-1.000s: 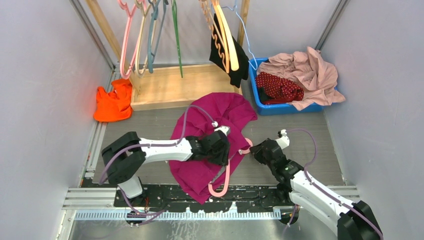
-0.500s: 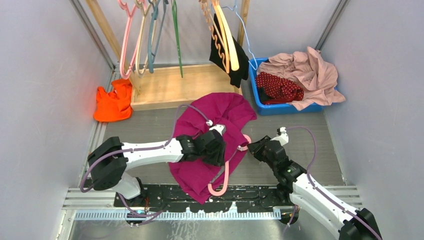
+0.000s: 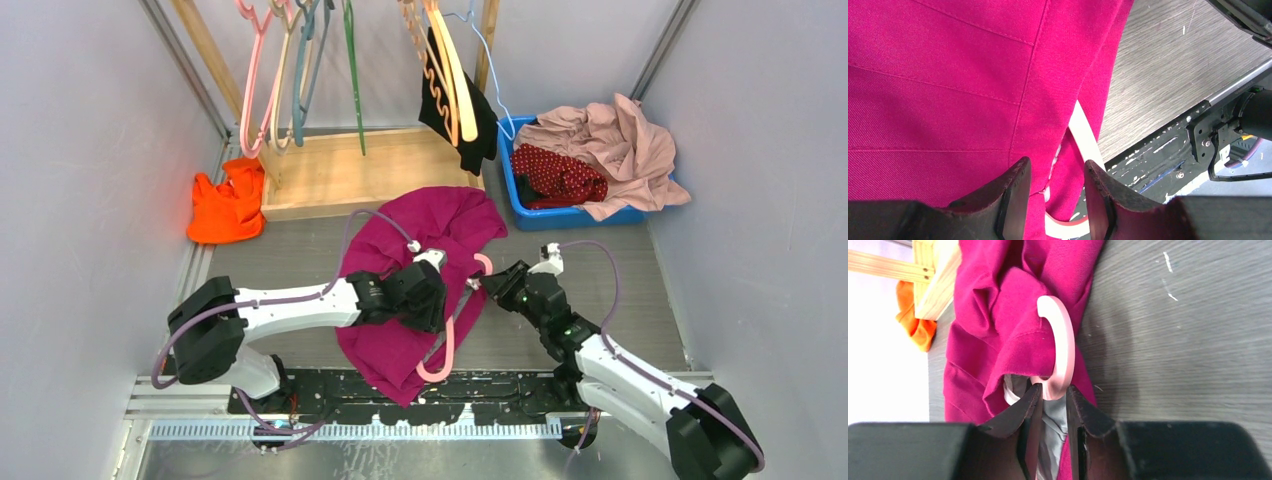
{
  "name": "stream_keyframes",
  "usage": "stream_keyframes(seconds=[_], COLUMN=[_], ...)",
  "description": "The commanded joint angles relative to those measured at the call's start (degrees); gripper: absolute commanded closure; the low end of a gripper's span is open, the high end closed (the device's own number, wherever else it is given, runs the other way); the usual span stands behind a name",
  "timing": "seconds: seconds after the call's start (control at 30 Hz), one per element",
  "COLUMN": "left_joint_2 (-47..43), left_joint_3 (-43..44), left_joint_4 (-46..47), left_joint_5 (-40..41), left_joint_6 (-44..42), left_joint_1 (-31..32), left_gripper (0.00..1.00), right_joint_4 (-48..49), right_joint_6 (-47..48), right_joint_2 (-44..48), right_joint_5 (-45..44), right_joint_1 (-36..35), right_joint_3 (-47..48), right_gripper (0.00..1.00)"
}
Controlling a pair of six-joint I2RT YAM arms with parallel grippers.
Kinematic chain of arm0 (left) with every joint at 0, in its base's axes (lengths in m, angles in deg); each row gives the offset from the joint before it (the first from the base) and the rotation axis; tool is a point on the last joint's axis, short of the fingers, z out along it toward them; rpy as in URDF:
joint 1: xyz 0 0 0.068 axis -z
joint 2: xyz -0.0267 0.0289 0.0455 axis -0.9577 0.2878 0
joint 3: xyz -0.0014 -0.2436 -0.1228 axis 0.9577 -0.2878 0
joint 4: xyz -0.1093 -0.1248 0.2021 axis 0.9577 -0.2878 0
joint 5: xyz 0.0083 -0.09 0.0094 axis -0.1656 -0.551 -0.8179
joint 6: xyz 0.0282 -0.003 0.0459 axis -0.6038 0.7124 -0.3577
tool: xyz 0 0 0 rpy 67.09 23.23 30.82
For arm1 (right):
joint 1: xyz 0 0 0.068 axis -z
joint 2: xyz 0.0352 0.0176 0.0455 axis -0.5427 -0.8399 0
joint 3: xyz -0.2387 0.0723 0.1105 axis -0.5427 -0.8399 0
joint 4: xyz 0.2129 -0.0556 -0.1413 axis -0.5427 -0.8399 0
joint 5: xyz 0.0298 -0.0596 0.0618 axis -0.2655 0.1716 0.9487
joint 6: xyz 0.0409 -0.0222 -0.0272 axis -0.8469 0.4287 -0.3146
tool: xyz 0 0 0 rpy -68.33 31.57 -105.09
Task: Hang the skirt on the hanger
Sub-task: Hang the skirt on the hanger.
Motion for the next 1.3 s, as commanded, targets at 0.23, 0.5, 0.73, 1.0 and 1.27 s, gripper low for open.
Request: stream_keyframes(seconds=[0.23, 0.5, 0.73, 1.0, 1.27], left_joint_2=[-2.7, -3.6, -5.1, -6.9, -8.2], left_joint_3=[-0.4, -1.1, -2.3, -4.8, -6.2], left_joint_4=[0.5, 1.4, 1.4, 1.5, 1.7], left_joint_5=[1.6, 1.5, 1.5, 1.7, 1.4], left_joint_6=[-0.4, -0.4, -0.4, 0.2, 0.5], left_joint_1=[0.2, 0.1, 0.2, 0.1, 0.1], left_gripper=[0.56, 0.56, 0.56, 0.56, 0.56], right_joint_4=[24.3, 32.7, 32.5, 32.3, 38.4], right_joint_6=[1.0, 0.5, 1.7, 4.3, 5.0], right_joint_2=[-9.5, -18.5, -23.2, -27.2, -33.9], right_joint_5=[5.2, 7.2, 6.9, 3.3, 1.6], right_joint_1=[-0.2, -0.2, -0.2, -0.2, 0.6], right_joint_3=[1.1, 2.9, 6.2, 9.0, 10.5], right_gripper=[0.69, 0.68, 0.64, 0.60, 0.61])
